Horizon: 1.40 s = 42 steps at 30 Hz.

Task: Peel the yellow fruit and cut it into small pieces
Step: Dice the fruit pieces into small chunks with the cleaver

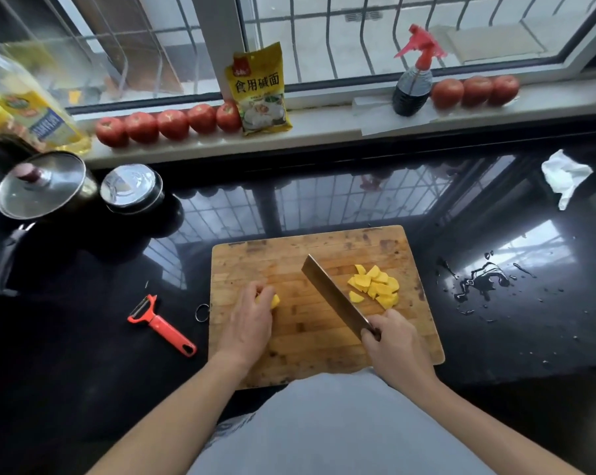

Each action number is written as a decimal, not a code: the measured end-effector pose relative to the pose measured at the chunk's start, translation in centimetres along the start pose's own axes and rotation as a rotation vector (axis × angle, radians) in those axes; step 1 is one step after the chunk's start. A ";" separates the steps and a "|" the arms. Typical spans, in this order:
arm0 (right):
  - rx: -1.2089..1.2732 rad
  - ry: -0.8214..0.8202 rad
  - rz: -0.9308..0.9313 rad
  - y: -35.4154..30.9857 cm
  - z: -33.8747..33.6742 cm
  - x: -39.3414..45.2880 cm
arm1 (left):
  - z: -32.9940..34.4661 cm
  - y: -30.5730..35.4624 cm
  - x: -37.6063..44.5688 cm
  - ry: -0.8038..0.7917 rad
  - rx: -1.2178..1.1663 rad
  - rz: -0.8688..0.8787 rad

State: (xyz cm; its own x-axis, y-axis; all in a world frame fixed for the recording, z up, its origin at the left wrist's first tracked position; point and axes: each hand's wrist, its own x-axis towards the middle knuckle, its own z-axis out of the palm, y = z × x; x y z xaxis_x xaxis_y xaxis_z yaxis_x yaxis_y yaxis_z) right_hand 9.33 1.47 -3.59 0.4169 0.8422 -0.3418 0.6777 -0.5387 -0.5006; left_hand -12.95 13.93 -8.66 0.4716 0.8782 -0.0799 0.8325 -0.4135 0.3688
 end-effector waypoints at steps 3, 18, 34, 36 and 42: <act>-0.059 0.006 -0.054 0.1 0.0 0.0 | 1.5 -0.2 -1.9 -0.023 -0.073 0.012; -0.417 -0.225 -0.441 -6.7 1.4 -2.1 | 2.9 0.5 -4.1 0.111 -0.694 -0.706; -0.604 -0.260 -0.442 -6.3 3.5 -3.1 | 3.1 0.2 -3.3 0.109 -0.923 -0.876; -0.628 -0.281 -0.437 -6.5 3.6 -3.2 | 2.9 0.2 -3.1 0.090 -0.916 -0.878; -0.619 -0.354 -0.428 -7.8 4.3 -2.2 | 2.7 -0.1 -2.8 0.053 -0.872 -0.861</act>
State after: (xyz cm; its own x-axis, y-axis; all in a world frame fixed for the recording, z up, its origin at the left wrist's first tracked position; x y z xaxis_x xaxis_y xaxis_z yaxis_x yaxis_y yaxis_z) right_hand 0.56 3.71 -2.35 -0.0972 0.8589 -0.5028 0.9882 0.0230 -0.1516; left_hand -13.61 10.86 -10.93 -0.1659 0.8025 -0.5731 0.3838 0.5879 0.7121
